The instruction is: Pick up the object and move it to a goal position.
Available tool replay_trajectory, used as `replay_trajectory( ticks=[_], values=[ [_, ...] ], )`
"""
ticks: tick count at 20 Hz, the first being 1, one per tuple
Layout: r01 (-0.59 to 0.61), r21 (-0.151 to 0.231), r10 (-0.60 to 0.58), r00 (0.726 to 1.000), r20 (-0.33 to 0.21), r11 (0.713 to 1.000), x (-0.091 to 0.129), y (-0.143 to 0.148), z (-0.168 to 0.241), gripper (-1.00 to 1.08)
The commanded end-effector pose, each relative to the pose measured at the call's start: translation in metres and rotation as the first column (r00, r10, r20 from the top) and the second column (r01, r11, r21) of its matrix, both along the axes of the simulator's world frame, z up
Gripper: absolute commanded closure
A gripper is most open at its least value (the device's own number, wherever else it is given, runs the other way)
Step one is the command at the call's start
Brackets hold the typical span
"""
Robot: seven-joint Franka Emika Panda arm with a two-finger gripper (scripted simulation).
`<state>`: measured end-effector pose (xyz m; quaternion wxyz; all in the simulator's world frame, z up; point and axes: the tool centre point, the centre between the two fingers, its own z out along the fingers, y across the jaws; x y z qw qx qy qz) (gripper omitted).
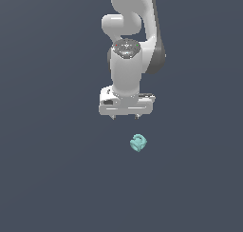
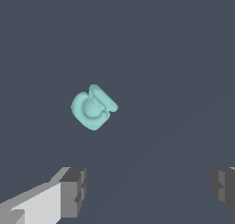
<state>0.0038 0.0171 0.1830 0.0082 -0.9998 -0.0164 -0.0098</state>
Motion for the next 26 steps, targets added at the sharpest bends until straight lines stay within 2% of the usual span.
replay_trajectory(
  ticks=[1, 10, 18, 26],
  values=[
    [0.000, 0.000, 0.000, 1.000, 0.000, 1.000, 0.000, 0.000, 0.000, -0.92],
    [-0.048, 0.030, 0.049, 0.999, -0.008, 0.998, -0.003, 0.031, -0.007, -0.92],
    [-0.077, 0.025, 0.077, 0.997, -0.008, 0.997, -0.001, 0.031, -0.010, -0.92],
    [-0.209, 0.012, 0.209, 0.978, -0.008, 0.978, 0.009, 0.037, -0.025, -0.92]
  ],
)
